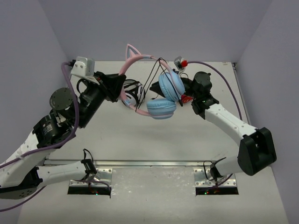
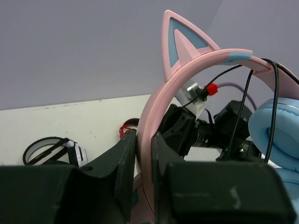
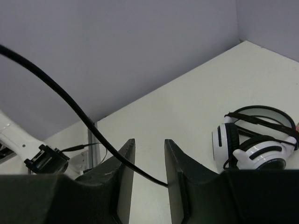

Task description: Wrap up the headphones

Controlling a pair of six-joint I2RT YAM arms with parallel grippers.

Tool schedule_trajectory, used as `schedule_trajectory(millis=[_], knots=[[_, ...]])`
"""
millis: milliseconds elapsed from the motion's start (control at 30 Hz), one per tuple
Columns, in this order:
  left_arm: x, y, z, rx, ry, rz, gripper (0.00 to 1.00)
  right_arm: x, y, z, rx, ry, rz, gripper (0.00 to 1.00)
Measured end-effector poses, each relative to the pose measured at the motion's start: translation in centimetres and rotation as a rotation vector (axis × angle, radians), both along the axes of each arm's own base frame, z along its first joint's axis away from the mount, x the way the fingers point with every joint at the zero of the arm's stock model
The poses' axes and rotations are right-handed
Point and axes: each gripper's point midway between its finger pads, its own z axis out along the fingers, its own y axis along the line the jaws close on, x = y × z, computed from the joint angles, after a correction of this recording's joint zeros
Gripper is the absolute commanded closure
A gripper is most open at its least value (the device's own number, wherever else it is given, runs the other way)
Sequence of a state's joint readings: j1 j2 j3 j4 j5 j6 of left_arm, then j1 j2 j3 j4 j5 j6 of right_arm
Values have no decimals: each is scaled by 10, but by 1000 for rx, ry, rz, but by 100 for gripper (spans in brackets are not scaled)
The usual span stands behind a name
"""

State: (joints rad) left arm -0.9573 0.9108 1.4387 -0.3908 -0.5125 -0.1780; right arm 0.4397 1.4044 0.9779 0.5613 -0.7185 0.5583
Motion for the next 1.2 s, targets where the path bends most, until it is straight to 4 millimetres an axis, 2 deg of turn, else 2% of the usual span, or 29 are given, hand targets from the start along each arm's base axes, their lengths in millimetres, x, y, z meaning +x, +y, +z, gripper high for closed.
schedule_trajectory(millis=[233,367,467,500,533,633,700,833,933,1033,1100,1200], knots=[[8,11,26,-60,-11,82,100,-2,14,-39,18,82,36,75],[15,12,28,-71,-9,126,100,-8,20,-54,17,108,52,75],[20,17,28,-71,-8,169,100,-14,20,-64,20,119,56,87],[21,18,28,-72,-8,183,100,-15,19,-67,22,123,55,97],[22,21,29,-76,-10,200,100,-16,19,-70,23,126,56,99],[25,31,31,-92,-16,261,100,-19,20,-74,33,141,58,96],[28,37,30,-102,-17,303,100,-23,22,-75,40,132,62,99],[36,48,21,-127,-15,401,100,-45,33,-79,32,128,49,99],[42,57,15,-147,-10,496,100,-80,48,-70,25,73,58,99],[48,63,15,-169,-2,582,100,-121,64,-48,55,-15,106,99],[57,63,19,-164,6,635,100,-135,69,-35,72,-65,101,99],[79,53,31,-133,20,668,100,-141,74,-25,54,-119,51,99]])
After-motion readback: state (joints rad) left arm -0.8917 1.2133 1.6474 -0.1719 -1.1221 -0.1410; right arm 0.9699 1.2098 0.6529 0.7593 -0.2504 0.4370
